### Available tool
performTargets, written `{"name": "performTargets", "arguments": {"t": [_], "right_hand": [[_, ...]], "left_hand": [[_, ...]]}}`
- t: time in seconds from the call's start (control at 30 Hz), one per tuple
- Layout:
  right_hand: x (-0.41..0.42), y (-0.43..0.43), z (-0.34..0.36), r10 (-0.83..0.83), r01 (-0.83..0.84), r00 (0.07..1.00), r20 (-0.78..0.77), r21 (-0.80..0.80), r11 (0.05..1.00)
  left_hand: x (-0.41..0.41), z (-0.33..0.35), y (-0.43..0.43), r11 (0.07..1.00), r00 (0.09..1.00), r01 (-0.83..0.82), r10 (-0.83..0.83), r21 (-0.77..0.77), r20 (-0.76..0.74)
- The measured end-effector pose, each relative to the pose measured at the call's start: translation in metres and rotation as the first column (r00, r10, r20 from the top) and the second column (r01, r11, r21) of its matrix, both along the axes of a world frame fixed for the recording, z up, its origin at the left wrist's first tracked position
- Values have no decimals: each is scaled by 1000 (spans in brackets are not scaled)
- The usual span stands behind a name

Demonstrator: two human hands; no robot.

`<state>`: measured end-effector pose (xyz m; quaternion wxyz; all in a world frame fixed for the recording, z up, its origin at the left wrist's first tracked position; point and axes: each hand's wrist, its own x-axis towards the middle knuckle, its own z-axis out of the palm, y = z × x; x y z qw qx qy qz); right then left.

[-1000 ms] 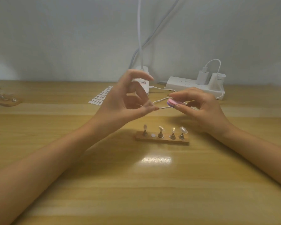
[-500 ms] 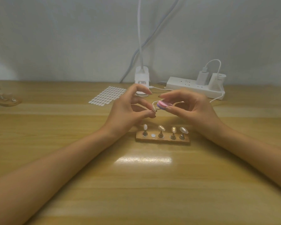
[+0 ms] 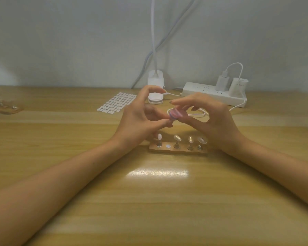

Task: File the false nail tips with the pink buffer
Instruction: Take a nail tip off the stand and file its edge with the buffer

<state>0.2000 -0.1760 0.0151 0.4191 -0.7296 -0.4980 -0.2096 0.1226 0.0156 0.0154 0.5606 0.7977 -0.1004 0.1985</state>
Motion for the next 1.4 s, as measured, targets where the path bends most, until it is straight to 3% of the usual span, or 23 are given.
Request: {"name": "performTargets", "arguments": {"t": [0.17,0.3,0.43,0.53,0.87,0.97,1.4], "right_hand": [[-2,0,4,11,-11,1000,1,35,999],[-8,3,3,33,-33,994,102,-2,999],[-1,-2,6,19,-21,999,34,41,999],[-4,1,5,39,-38,992,116,-12,999],[0,-2,5,80,-81,995,60,11,997],[-1,-2,5,104,-99,986,127,-46,994],[6,-5,2,34,-34,997,71,-5,999]], "left_hand": [[0,0,-2,999,999,-38,38,26,25],[0,0,-1,998,998,-43,41,49,40],[1,-1,0,997,997,-63,61,42,43],[2,-1,0,997,997,-50,46,58,65],[0,0,-2,996,994,-33,24,80,102],[-1,0,-1,997,994,-26,18,77,111],[-3,2,-2,999,995,-7,3,39,95]]}}
